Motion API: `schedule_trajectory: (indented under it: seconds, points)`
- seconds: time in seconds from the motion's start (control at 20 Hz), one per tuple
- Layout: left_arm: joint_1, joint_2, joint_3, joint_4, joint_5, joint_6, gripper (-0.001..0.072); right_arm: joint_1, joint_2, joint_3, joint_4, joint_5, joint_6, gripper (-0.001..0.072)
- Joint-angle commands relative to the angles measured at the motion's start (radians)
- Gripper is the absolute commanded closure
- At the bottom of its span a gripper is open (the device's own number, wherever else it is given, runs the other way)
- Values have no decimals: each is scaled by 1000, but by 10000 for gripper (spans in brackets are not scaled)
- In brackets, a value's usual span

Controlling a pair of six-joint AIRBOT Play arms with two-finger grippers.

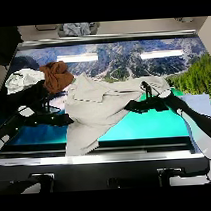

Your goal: Fold the shirts.

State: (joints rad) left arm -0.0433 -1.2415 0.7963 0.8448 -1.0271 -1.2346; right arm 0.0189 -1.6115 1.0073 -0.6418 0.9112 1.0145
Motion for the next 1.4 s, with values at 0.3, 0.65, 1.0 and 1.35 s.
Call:
schedule_trajectory:
  seconds: [0.3,0.65,1.0,1.35]
  points:
    - [3,19,89,3,-4,61,678,70,-18,64,-1,-55,-94,667]
    - [11,224,754,4,68,57,679,-31,401,570,-352,74,-256,666]
    - [3,364,1221,19,196,-53,679,-34,802,861,-370,76,-194,665]
    - [6,408,1212,230,95,-166,679,-34,842,861,-390,366,-63,665]
